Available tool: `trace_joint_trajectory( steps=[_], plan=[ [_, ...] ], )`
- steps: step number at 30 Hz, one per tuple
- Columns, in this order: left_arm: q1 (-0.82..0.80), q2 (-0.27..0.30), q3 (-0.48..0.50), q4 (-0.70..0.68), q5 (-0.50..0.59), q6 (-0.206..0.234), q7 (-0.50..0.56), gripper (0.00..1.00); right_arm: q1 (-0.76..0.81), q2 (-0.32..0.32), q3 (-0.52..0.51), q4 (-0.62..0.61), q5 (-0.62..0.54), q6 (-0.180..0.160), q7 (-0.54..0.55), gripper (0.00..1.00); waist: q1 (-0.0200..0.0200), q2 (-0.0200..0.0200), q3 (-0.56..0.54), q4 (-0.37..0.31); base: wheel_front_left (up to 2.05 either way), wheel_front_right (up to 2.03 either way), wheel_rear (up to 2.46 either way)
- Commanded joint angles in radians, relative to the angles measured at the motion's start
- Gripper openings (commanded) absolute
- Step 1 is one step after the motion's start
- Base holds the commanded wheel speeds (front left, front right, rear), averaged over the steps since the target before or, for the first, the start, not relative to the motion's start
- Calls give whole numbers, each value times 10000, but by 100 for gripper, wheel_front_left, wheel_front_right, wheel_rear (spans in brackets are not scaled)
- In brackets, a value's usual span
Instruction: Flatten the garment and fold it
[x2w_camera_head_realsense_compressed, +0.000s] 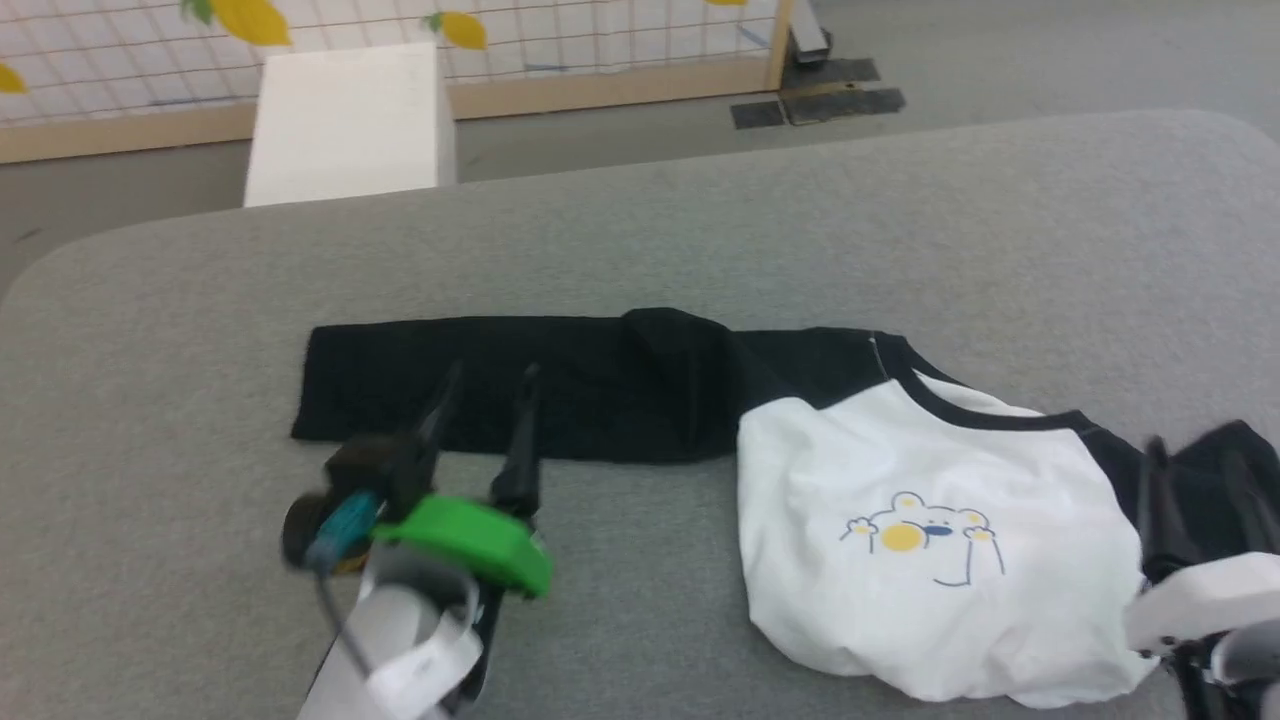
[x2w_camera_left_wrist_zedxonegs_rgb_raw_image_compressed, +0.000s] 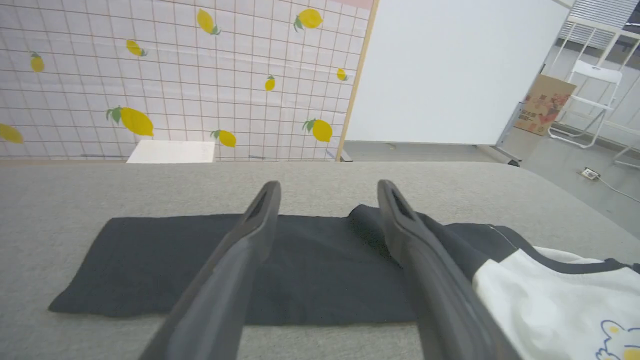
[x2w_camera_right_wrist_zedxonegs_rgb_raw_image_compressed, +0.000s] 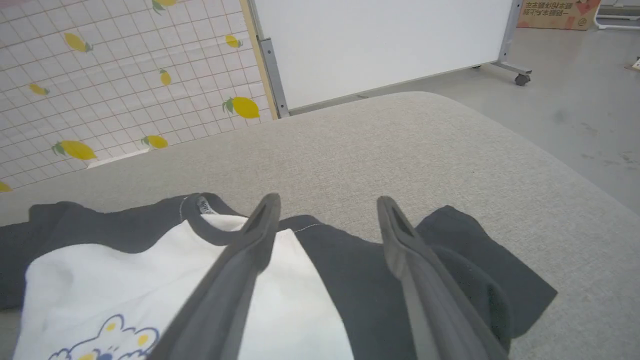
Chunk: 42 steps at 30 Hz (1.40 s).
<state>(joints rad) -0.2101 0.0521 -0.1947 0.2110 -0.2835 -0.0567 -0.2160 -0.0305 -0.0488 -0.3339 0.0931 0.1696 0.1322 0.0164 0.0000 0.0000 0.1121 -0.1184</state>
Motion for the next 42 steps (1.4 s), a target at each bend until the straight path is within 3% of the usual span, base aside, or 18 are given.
trace_joint_trajectory(
  steps=[1,6,9,14,23,24,25,26,28,37,42],
  plan=[
    [-527,-17,-235,176,-32,-49,237,100,112,-14,285,-170,104,-15,-218,100,0,0,269,-391,0,0,0],
    [-2151,-17,-1064,1322,-91,-2,1810,100,34,-14,1199,-616,372,-15,-505,100,0,0,713,-834,0,0,0],
    [-3092,-17,-1362,2193,-85,189,2946,100,-72,-14,1479,-831,487,-15,-512,100,0,0,990,-1064,0,0,0],
    [-4478,-18,-1844,3547,-373,144,4798,100,-175,-14,1822,-1081,668,-15,-571,100,0,0,1442,-1423,0,0,0],
    [-5408,110,-2371,5262,-518,467,7666,100,-356,-14,2267,-1001,909,-15,-770,100,0,0,1674,-1841,0,0,0],
    [-5364,136,-2407,5370,-543,440,7890,47,-355,-14,2287,-990,913,-15,-778,100,0,0,1642,-1845,0,0,0],
    [-5285,160,-2454,5474,-586,373,8117,11,-342,-14,2300,-986,904,-15,-781,100,0,0,1588,-1825,0,0,0],
    [-5213,180,-2481,5510,-621,312,8205,0,-325,-14,2297,-993,892,-15,-786,100,0,0,1545,-1795,0,0,0],
    [-5059,221,-2455,5424,-686,273,8000,0,-287,-14,2268,-1022,857,-15,-774,100,0,0,1435,-1680,0,0,0],
    [-3325,582,-1184,3929,-1203,1267,4483,0,-22,-14,2034,-1412,516,-15,-464,100,0,0,529,-626,0,0,0],
    [-1597,1060,-705,2501,-1446,1719,4039,0,229,-14,1784,-1707,338,-15,-187,100,0,0,51,185,0,0,0]
  ],
)
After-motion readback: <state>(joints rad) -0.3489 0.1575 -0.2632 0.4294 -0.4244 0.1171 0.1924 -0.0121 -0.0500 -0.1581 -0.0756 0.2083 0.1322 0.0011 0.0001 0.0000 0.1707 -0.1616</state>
